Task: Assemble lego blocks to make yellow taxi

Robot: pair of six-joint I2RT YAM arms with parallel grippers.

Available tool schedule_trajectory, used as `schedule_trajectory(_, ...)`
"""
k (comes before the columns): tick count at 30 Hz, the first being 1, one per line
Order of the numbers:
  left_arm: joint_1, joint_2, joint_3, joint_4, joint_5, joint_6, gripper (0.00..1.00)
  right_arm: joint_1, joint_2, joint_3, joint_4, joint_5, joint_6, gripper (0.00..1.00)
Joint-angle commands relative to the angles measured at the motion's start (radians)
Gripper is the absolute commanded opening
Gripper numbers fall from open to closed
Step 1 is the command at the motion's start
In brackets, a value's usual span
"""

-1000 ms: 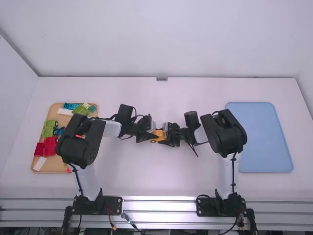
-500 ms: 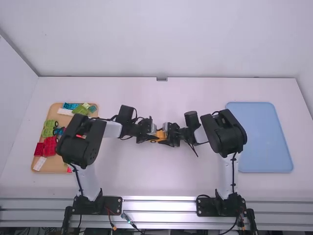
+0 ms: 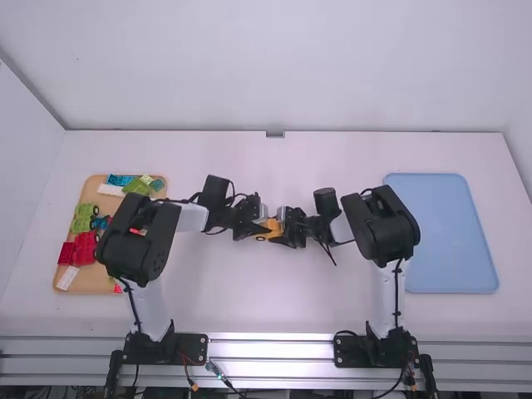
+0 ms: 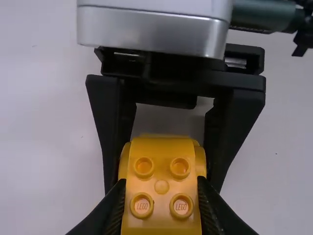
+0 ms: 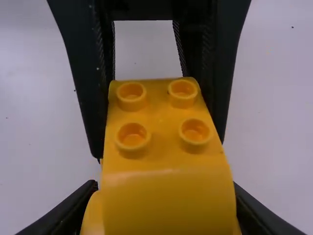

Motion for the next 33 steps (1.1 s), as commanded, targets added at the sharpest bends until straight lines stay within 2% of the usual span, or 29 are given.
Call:
schedule_trajectory(1, 0.000, 0.054, -0.015, -0.058, -0.208, -0.028, 0.02, 0.004, 0.024, 0.004, -0.013, 0.006, 0.002, 0.54)
schedule_trajectory(7, -0.002, 0.054, 0.006, -0.135, -0.269, 0.023, 0.02, 0.004, 0.024, 0.004, -0.013, 0.006, 0.002, 0.54)
schedule_trajectory(17, 0.006, 0.054, 0.011, -0.163, -0.339, 0.024, 0.02, 0.004, 0.024, 0.004, -0.013, 0.006, 0.003, 0.54)
schedule_trajectory(22, 0.005, 0.025, 0.048, -0.249, -0.346, 0.024, 0.02, 0.004, 0.024, 0.004, -0.013, 0.006, 0.002, 0.54)
schedule_trajectory(28, 0.021, 0.003, 0.068, -0.323, -0.285, 0.095, 0.02, 0.004, 0.024, 0.004, -0.013, 0.006, 0.002, 0.54)
schedule_trajectory(33, 0.050, 0.003, 0.022, -0.227, -0.189, 0.076, 0.02, 0.000, 0.024, 0.004, -0.013, 0.006, 0.002, 0.54)
